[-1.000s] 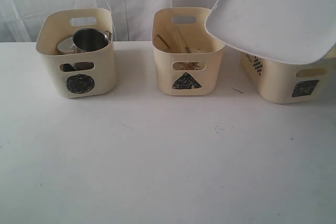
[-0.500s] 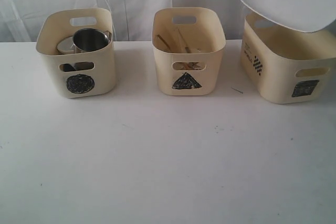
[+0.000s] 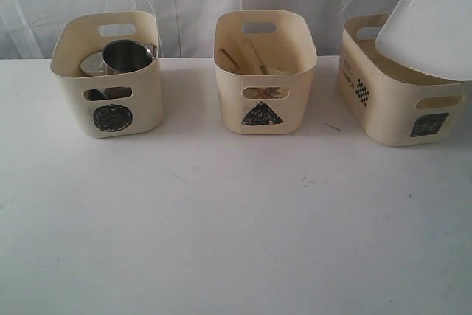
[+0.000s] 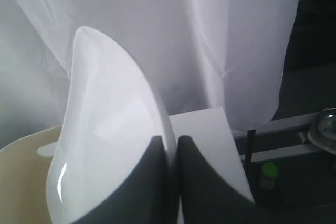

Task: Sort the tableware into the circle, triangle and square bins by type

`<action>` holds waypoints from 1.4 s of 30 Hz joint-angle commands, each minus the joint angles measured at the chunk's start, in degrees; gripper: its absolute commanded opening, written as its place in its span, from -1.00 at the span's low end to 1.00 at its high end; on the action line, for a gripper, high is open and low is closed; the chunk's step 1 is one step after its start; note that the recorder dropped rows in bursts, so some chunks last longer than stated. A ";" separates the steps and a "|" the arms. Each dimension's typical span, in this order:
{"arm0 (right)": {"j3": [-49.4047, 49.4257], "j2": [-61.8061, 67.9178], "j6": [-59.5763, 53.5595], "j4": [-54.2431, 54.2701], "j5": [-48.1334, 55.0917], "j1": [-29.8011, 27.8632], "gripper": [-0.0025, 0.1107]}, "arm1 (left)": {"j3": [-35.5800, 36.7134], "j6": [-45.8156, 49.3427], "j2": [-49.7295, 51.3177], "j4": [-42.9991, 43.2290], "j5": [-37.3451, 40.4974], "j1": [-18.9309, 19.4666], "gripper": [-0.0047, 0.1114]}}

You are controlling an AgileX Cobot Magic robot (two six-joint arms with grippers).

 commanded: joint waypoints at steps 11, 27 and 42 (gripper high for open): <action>-0.66 3.49 -2.46 1.11 -2.98 4.89 -0.81 | 0.15 -0.06 -0.31 -0.32 0.06 -0.39 -0.92; -0.66 -4.44 8.13 2.61 11.43 5.12 -0.31 | 0.15 -0.06 -0.31 -0.32 0.06 -0.39 -0.92; 15.99 -29.35 24.93 22.10 -7.34 13.34 -0.95 | 0.15 -0.06 -0.31 -0.32 0.06 -0.39 -0.92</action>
